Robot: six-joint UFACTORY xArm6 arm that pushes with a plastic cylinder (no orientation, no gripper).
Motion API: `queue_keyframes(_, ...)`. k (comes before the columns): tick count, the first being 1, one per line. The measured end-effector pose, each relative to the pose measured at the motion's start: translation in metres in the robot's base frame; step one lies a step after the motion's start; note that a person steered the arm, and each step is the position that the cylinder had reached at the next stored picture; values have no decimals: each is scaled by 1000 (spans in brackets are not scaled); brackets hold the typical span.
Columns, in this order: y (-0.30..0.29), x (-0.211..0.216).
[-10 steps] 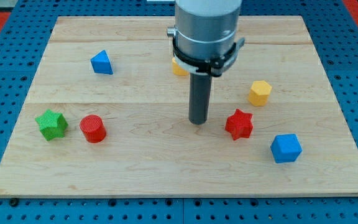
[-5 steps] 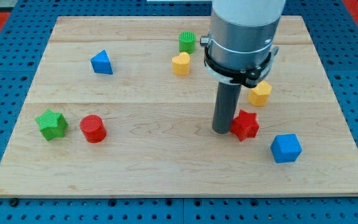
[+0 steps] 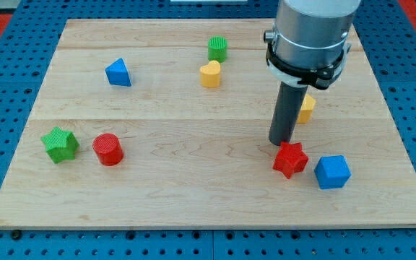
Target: Push the red star into the blue cube
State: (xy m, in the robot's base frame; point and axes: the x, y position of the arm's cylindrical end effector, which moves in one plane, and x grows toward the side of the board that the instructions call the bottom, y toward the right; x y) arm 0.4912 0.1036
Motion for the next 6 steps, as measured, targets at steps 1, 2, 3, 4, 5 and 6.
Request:
queue_keyframes(1,-1,1)
queue_keyframes(2,-41,-4)
queue_keyframes(3,-68,1)
queue_keyframes(4,-43,8)
queue_keyframes(5,-5,20)
queue_keyframes(6,13,37)
